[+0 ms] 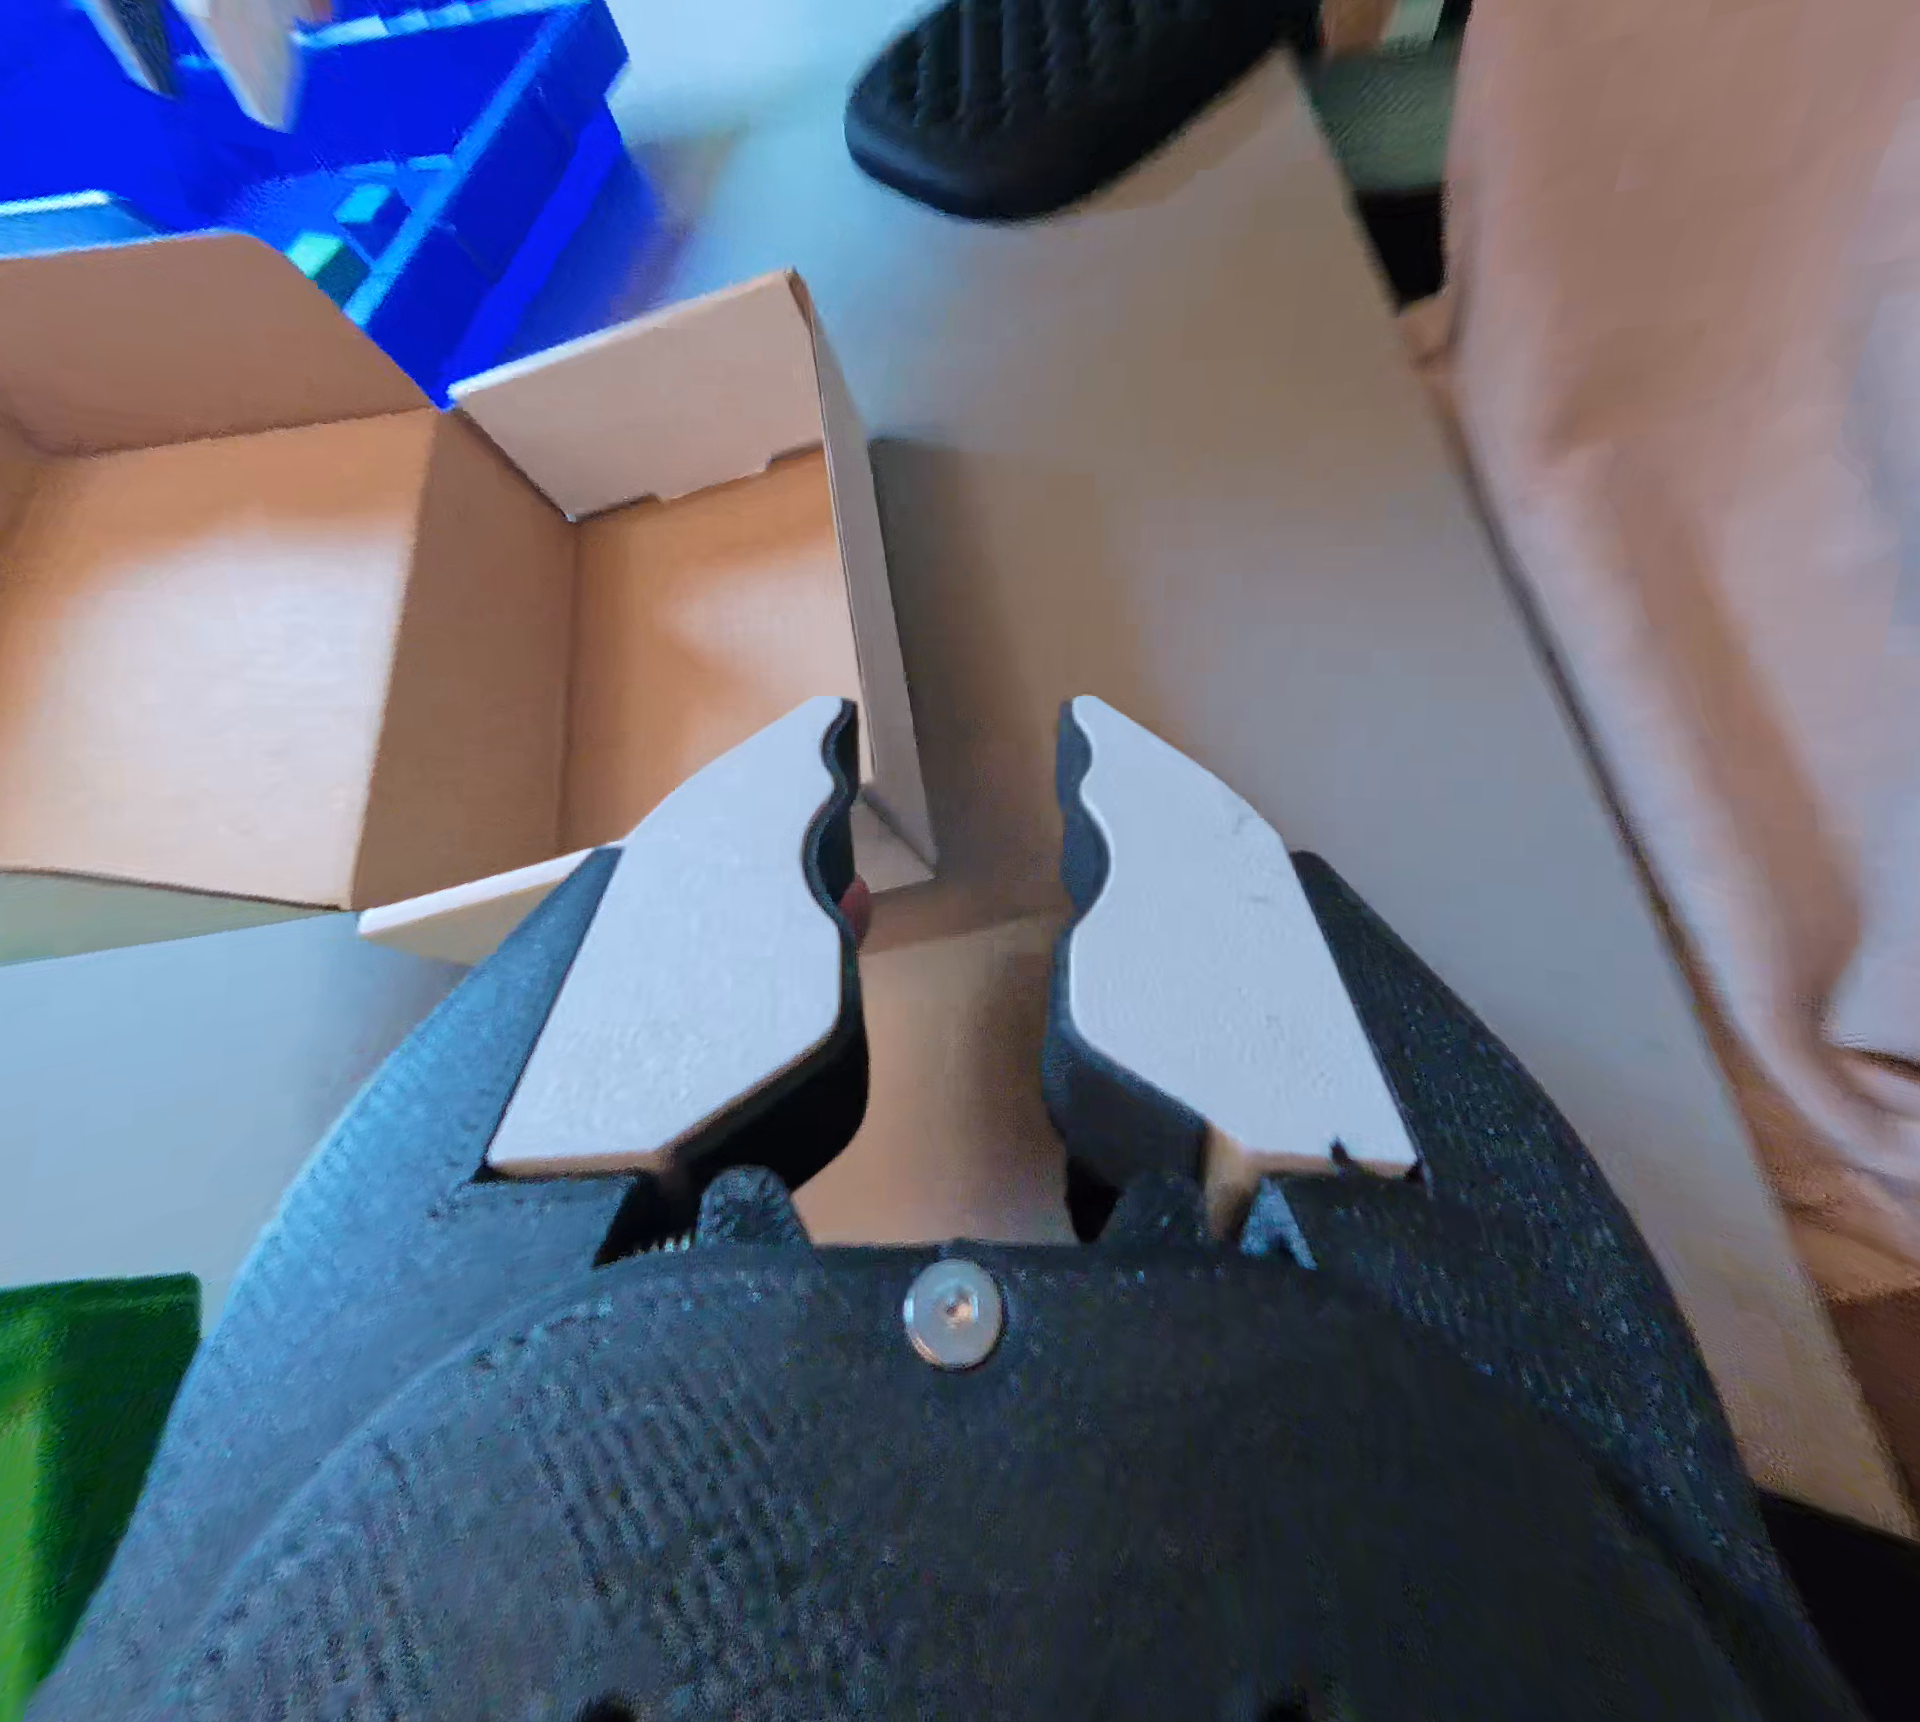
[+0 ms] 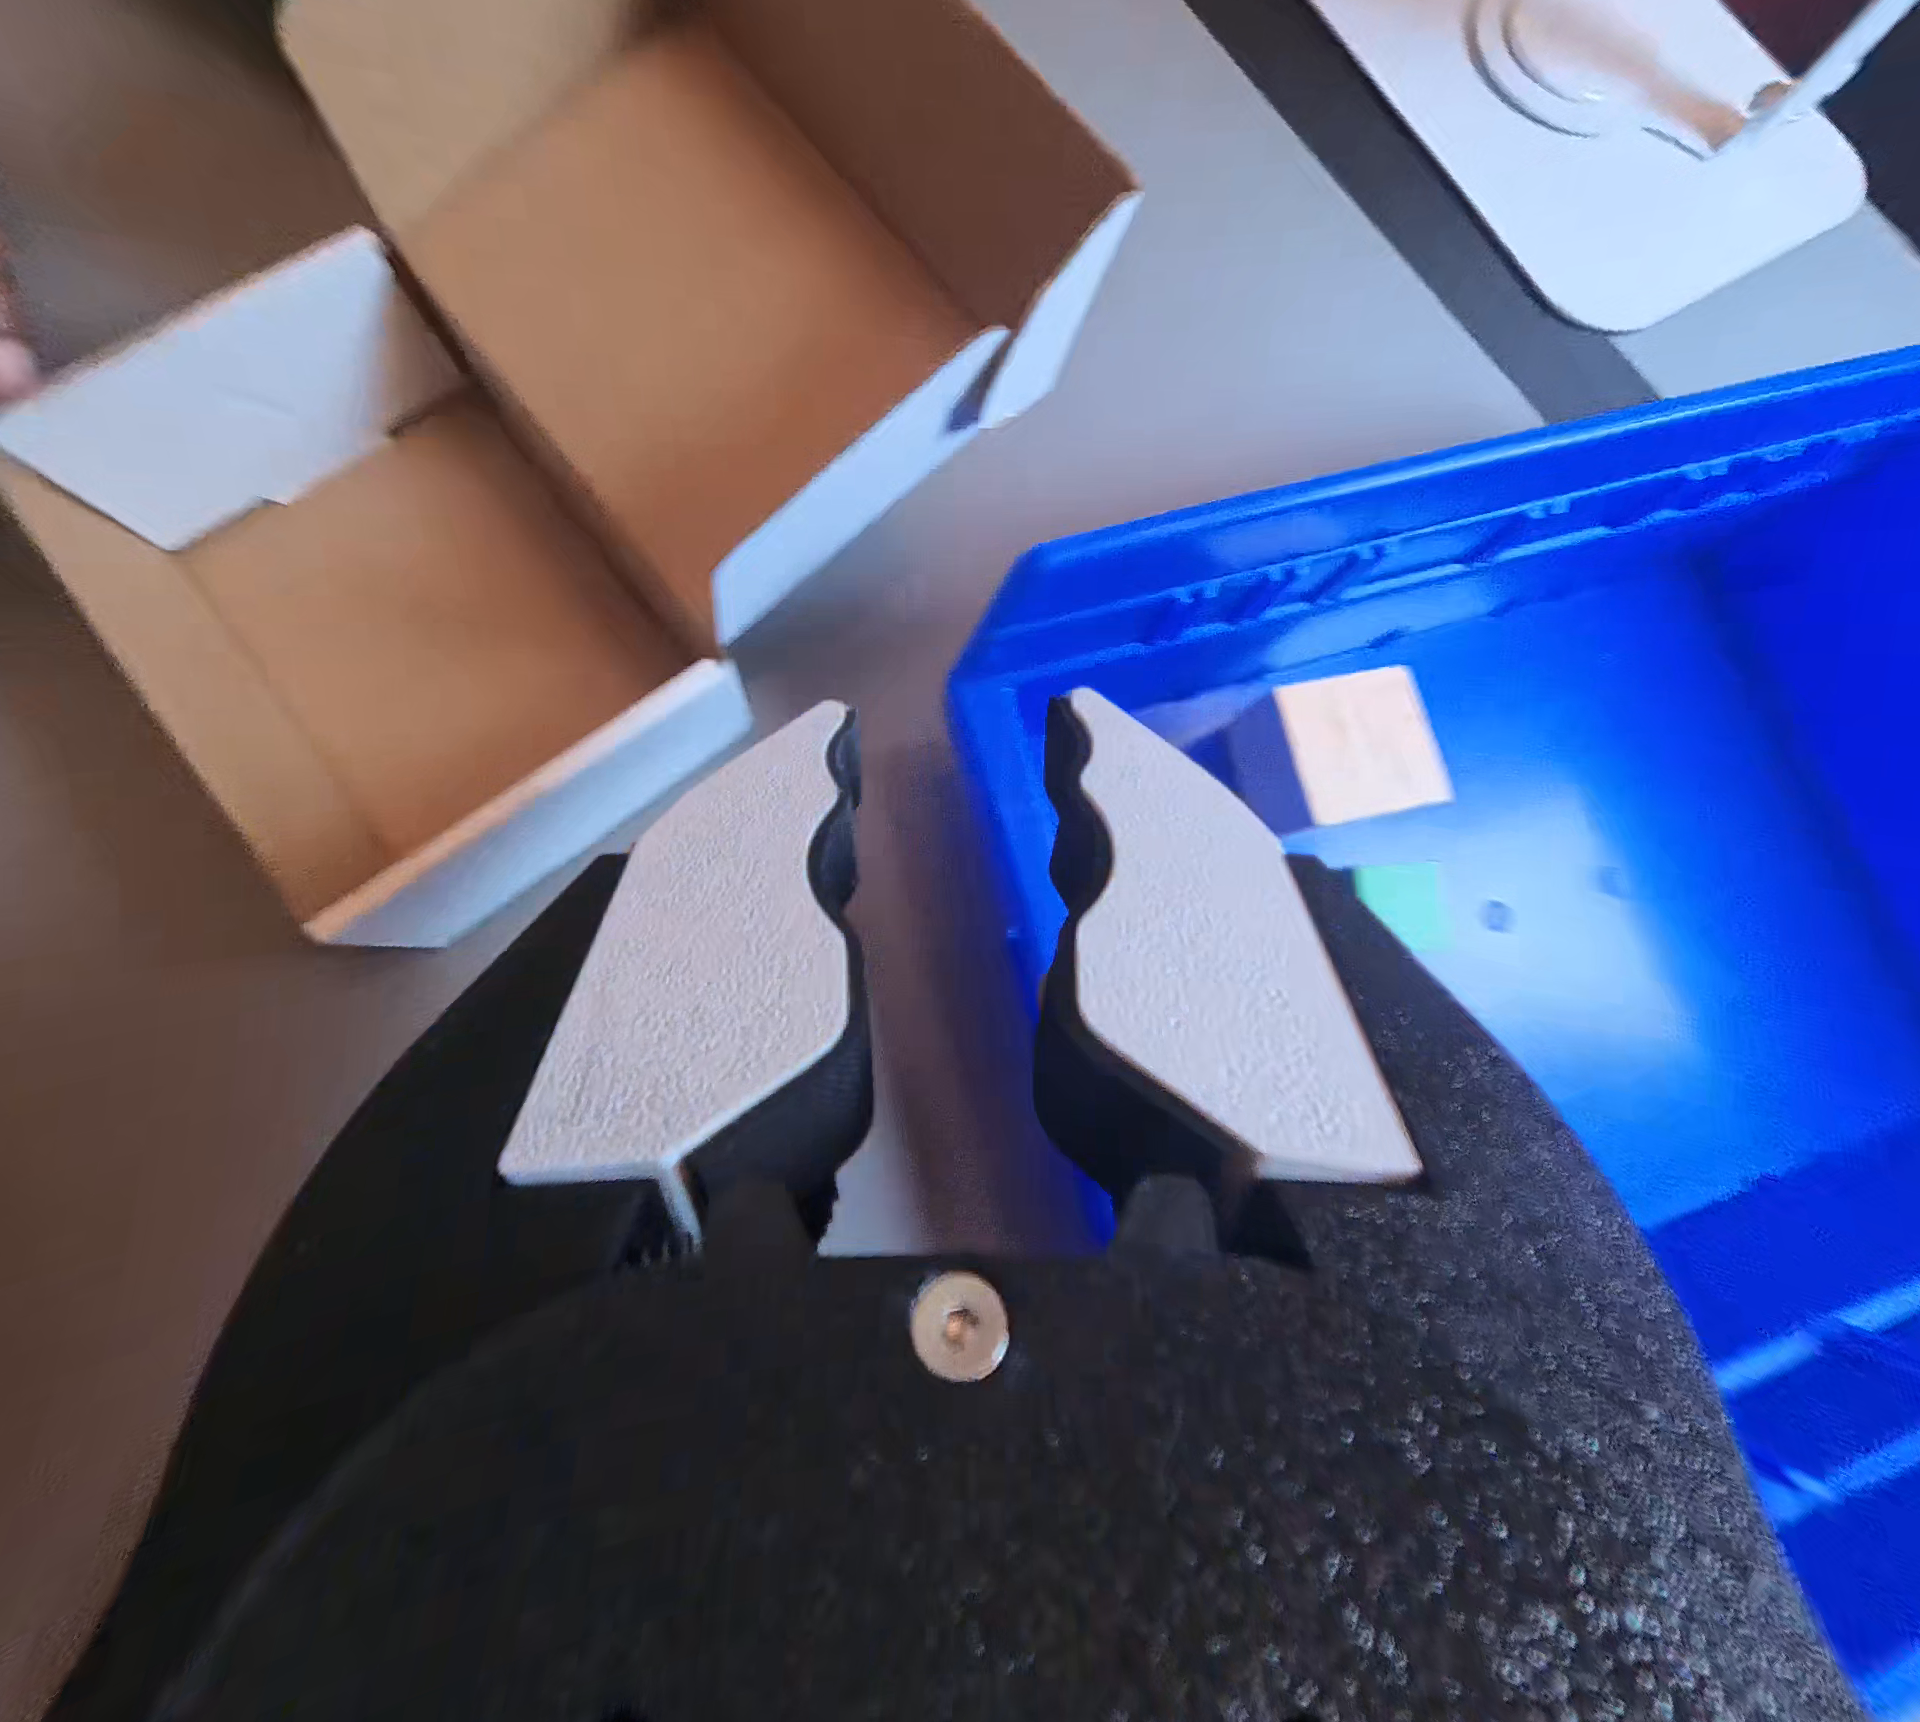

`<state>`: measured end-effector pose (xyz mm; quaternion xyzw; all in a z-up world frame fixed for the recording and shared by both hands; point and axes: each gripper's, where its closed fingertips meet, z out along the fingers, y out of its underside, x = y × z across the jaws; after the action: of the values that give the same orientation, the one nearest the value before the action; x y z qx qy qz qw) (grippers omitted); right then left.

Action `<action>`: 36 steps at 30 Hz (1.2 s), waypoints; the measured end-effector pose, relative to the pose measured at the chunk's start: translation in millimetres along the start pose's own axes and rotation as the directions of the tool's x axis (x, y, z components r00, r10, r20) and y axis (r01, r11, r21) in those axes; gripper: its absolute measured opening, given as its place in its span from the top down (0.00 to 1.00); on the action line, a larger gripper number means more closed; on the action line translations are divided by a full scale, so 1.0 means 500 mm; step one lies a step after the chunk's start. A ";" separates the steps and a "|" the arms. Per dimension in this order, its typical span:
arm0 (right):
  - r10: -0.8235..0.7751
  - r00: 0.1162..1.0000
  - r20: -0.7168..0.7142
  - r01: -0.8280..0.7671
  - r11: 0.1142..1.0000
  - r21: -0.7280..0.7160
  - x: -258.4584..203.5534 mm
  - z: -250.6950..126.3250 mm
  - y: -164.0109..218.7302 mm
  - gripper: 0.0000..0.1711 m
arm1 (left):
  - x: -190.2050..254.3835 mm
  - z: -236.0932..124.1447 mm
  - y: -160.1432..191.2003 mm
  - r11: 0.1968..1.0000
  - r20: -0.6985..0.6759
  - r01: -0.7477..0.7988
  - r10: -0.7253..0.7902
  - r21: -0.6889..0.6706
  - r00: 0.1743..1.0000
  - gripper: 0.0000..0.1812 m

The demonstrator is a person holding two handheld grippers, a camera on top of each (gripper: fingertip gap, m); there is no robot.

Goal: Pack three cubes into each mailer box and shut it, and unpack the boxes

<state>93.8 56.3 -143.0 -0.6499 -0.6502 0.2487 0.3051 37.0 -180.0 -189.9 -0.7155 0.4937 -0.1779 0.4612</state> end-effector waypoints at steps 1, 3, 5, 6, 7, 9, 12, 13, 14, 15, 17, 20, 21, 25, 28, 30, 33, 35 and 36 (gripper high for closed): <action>0.029 0.999 0.028 -0.030 0.999 0.040 -0.021 0.001 0.004 0.80 | -0.002 -0.018 -0.019 0.997 -0.011 0.039 -0.039 0.069 0.999 0.80; 0.087 0.994 0.063 -0.093 0.990 0.105 -0.049 0.002 0.013 0.80 | -0.023 -0.063 -0.061 0.963 -0.021 0.145 -0.144 0.229 0.989 0.80; 0.143 0.984 0.107 -0.160 0.972 0.172 -0.068 0.003 0.009 0.79 | -0.107 -0.101 -0.069 0.907 0.117 0.267 -0.318 0.326 0.941 0.82; 0.175 0.975 0.133 -0.200 0.958 0.205 -0.073 0.003 0.000 0.79 | -0.160 -0.119 -0.059 0.877 0.219 0.317 -0.410 0.360 0.885 0.81; 0.203 0.964 0.173 -0.240 0.942 0.233 -0.080 0.002 -0.012 0.79 | -0.212 -0.138 -0.043 0.837 0.314 0.370 -0.507 0.404 0.803 0.79; 0.252 0.943 0.217 -0.303 0.918 0.254 -0.085 0.009 -0.035 0.79 | -0.272 -0.153 -0.011 0.743 0.373 0.492 -0.659 0.453 0.653 0.78; 0.254 0.954 0.157 -0.287 0.924 0.252 -0.072 0.038 -0.056 0.78 | -0.292 -0.116 0.002 0.690 0.369 0.588 -0.723 0.422 0.584 0.73; 0.261 0.955 0.139 -0.288 0.928 0.236 -0.070 0.050 -0.059 0.78 | -0.297 -0.101 -0.001 0.702 0.385 0.582 -0.712 0.410 0.588 0.71; 0.263 0.957 0.121 -0.284 0.933 0.219 -0.070 0.063 -0.061 0.79 | -0.305 -0.090 0.000 0.716 0.412 0.576 -0.698 0.394 0.585 0.71; 0.253 0.963 0.097 -0.268 0.941 0.209 -0.069 0.075 -0.061 0.82 | -0.312 -0.080 0.002 0.720 0.433 0.578 -0.693 0.384 0.576 0.72; 0.179 0.983 0.042 -0.184 0.959 0.215 -0.073 0.091 -0.060 0.85 | -0.317 -0.064 0.002 0.705 0.435 0.596 -0.707 0.383 0.557 0.78; 0.032 0.998 -0.046 -0.018 0.960 0.279 -0.091 0.081 -0.063 0.88 | -0.309 -0.064 0.000 0.747 0.485 0.547 -0.663 0.377 0.571 0.89; -0.009 0.997 -0.077 0.031 0.956 0.292 -0.098 0.074 -0.061 0.88 | -0.297 -0.064 -0.008 0.785 0.497 0.506 -0.618 0.357 0.609 0.89; -0.180 0.975 -0.131 0.214 0.922 0.323 -0.152 0.040 -0.038 0.87 | -0.212 -0.054 -0.042 0.928 0.470 0.292 -0.370 0.233 0.802 0.87; -0.265 0.962 -0.071 0.273 0.893 0.358 -0.203 0.010 -0.017 0.87 | -0.125 -0.046 -0.057 0.970 0.328 0.162 -0.216 0.184 0.920 0.87; -0.309 0.951 0.017 0.284 0.893 0.350 -0.236 -0.001 0.009 0.87 | -0.079 -0.036 -0.051 0.984 0.245 0.116 -0.147 0.138 0.958 0.87; -0.363 0.927 0.092 0.314 0.888 0.335 -0.265 -0.003 0.055 0.86 | -0.047 -0.022 -0.017 0.997 0.201 0.075 -0.077 0.018 0.977 0.82; -0.388 0.908 0.159 0.325 0.890 0.319 -0.287 -0.006 0.084 0.86 | -0.031 -0.018 -0.001 0.997 0.165 0.074 -0.070 -0.018 0.984 0.80; -0.397 0.895 0.203 0.328 0.895 0.302 -0.299 -0.010 0.098 0.84 | -0.025 -0.018 0.006 0.997 0.151 0.071 -0.066 -0.031 0.986 0.80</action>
<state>126.6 -91.6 -185.8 -0.4319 -0.7566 0.3529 0.3412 23.5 -173.5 -185.2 -0.7517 0.4360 -0.1305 0.4774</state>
